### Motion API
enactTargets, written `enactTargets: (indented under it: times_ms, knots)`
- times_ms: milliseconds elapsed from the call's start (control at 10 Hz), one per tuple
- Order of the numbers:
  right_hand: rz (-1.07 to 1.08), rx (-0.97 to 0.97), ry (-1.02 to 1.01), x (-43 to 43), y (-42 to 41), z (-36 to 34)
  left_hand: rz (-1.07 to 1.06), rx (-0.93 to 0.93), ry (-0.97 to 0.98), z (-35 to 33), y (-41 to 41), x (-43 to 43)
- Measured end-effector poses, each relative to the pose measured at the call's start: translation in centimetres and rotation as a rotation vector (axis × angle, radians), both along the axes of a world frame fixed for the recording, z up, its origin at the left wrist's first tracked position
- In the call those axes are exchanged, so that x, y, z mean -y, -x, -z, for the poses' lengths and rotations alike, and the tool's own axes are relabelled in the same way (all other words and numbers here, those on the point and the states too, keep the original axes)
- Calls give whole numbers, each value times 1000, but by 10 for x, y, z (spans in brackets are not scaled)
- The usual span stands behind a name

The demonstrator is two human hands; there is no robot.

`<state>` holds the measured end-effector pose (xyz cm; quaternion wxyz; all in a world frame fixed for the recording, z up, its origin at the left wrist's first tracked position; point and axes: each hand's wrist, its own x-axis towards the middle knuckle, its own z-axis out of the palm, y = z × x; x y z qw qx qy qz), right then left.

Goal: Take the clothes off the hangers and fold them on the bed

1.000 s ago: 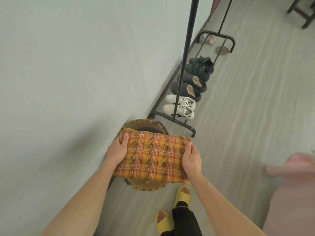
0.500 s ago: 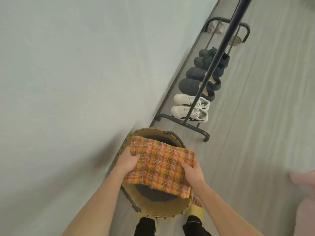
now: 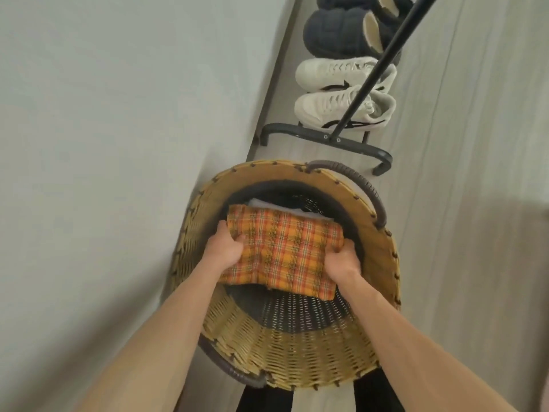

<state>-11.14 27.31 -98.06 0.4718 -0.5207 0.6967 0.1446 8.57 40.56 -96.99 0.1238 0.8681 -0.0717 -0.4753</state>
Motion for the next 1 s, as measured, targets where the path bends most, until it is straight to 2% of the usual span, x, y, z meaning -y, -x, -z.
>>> enactTargets:
  times_ms: [100, 200, 300, 400, 500, 700, 800, 900, 1000]
  knots:
    - [-51, -69, 54, -5, 4, 18, -34, 30, 111, 24, 6, -2]
    - [-230, -134, 160, -14, 13, 27, 87, 176, 170, 31, 20, -3]
    - [-585, -56, 346, -24, 12, 27, 548, 465, 178, 41, 33, -8]
    - [-892, -10, 301, -29, 6, 48, 892, 499, 256, 63, 43, -5]
    - [-993, -34, 140, -27, 6, 78, 1036, 482, 252, 83, 48, 13]
    - [-1150, -115, 126, -43, 23, 120, 1137, 368, -119, 131, 31, -6]
    - [-1205, -169, 57, -44, 16, 136, 1143, 309, -187, 141, 30, -7]
    - [-1250, -238, -100, -36, 5, 133, 1098, 226, -278, 127, 33, 7]
    - [-1256, -280, -213, -20, -5, 92, 1005, 218, -253, 81, 46, 25]
